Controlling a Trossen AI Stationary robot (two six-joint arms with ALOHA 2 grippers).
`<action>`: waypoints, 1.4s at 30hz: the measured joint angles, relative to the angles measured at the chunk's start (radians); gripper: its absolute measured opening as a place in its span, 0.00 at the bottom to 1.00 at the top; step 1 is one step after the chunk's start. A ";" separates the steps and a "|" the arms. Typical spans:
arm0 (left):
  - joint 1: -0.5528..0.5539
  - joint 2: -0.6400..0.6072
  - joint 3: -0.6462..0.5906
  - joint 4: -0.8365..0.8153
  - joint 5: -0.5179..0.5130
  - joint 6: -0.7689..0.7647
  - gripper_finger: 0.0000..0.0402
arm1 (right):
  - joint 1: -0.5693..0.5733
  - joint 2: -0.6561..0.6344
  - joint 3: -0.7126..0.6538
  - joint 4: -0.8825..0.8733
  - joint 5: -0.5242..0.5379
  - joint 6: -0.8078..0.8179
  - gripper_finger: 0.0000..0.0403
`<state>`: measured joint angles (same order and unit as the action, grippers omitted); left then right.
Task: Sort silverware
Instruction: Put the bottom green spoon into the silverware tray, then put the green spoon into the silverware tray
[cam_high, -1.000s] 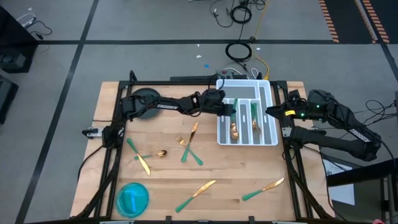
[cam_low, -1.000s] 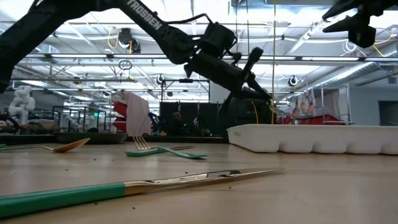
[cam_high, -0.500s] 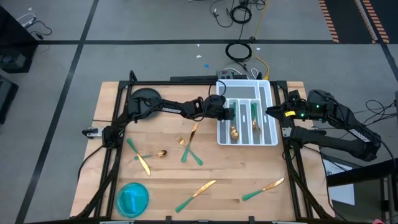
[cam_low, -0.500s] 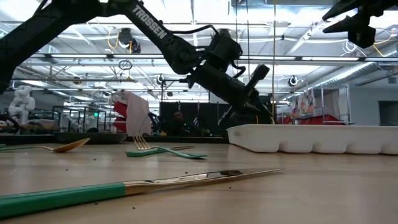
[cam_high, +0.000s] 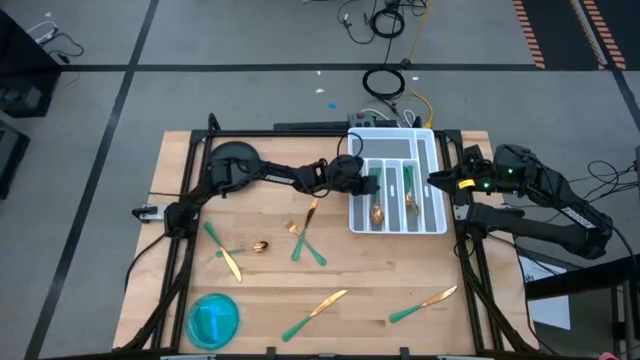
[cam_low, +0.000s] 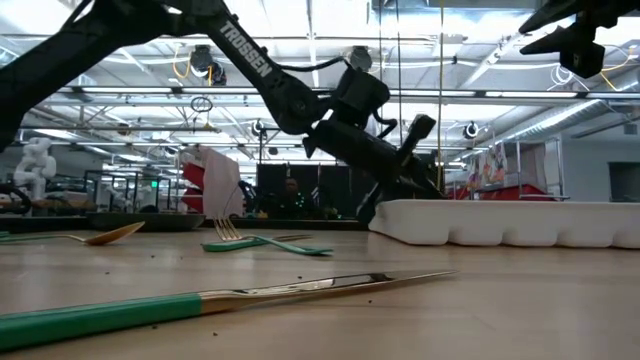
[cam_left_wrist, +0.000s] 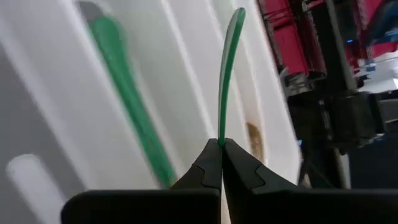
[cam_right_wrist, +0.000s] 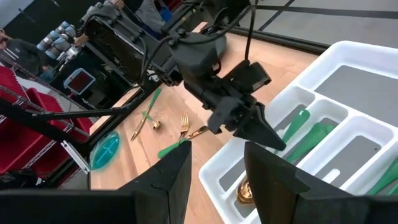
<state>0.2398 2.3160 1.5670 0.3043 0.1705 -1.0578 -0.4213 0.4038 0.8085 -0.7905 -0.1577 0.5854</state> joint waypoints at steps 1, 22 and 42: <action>0.000 0.000 0.001 0.008 0.001 0.000 0.00 | 0.000 0.000 0.000 0.000 0.000 0.000 0.35; 0.000 0.005 0.001 -0.019 0.030 0.015 0.09 | 0.000 0.000 0.000 0.000 0.000 -0.007 0.35; 0.051 -0.057 -0.001 -0.042 0.186 -0.034 0.24 | 0.000 0.000 0.000 0.000 -0.005 -0.007 0.35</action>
<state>0.2910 2.2592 1.5658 0.2620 0.3570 -1.0919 -0.4213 0.4038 0.8085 -0.7908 -0.1631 0.5781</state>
